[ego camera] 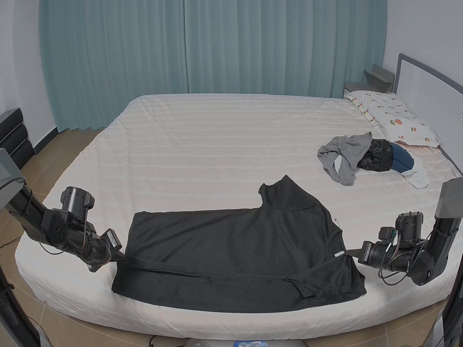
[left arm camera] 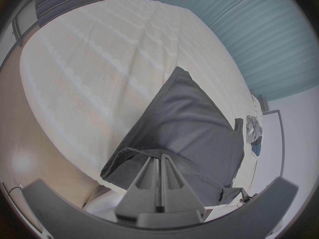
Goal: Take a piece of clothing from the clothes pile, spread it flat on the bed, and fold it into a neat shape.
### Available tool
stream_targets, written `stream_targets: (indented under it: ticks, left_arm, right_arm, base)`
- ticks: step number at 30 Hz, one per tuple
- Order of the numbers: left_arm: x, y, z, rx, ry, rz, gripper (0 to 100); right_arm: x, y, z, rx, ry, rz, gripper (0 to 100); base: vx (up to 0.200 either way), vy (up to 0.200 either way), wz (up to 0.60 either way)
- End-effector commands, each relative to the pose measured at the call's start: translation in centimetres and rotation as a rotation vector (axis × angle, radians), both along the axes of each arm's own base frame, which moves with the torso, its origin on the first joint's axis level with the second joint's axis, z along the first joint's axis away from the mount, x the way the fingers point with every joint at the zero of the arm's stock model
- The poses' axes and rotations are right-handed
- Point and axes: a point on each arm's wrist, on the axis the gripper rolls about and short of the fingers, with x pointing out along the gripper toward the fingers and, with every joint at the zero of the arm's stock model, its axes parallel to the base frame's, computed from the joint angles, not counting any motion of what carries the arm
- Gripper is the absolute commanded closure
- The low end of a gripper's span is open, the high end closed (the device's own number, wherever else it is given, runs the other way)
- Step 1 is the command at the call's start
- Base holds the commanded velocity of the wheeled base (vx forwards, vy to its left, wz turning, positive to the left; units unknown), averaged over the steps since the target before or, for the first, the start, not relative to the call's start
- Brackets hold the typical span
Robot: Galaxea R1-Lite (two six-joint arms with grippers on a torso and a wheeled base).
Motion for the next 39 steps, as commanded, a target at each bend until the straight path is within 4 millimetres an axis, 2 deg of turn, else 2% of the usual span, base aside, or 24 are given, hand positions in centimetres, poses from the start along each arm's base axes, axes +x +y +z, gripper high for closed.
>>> stream_targets:
  ticks: [1, 16, 28, 33, 39]
  left_arm:
    - [-0.8, 0.0, 1.6, 0.001, -0.021, 0.0, 100]
    - [-2.4, 0.6, 2.6, -0.013, 0.03, 0.016, 100]
    - [-3.5, 0.9, 4.0, -0.087, 0.085, -0.001, 100]
    - [-3.9, 1.6, 5.1, -0.122, 0.086, -0.009, 100]
    - [-4.3, 2.0, 5.2, -0.114, 0.118, -0.021, 100]
  right_arm:
    - [-1.3, -0.1, 1.9, 0.007, -0.043, 0.001, 100]
    - [-5.1, -0.7, 4.6, 0.012, -0.093, -0.013, 100]
    - [-6.4, -0.7, 4.3, 0.01, -0.06, -0.01, 100]
    - [-6.7, -0.7, 5.0, 0.014, -0.09, -0.008, 100]
    - [-7.8, -0.5, 5.1, 0.015, -0.086, 0.009, 100]
  base:
    - [0.0, 0.0, 0.0]
    - [0.0, 0.0, 0.0]
    - [0.0, 0.0, 0.0]
    - [0.0, 0.0, 0.0]
    - [0.0, 0.0, 0.0]
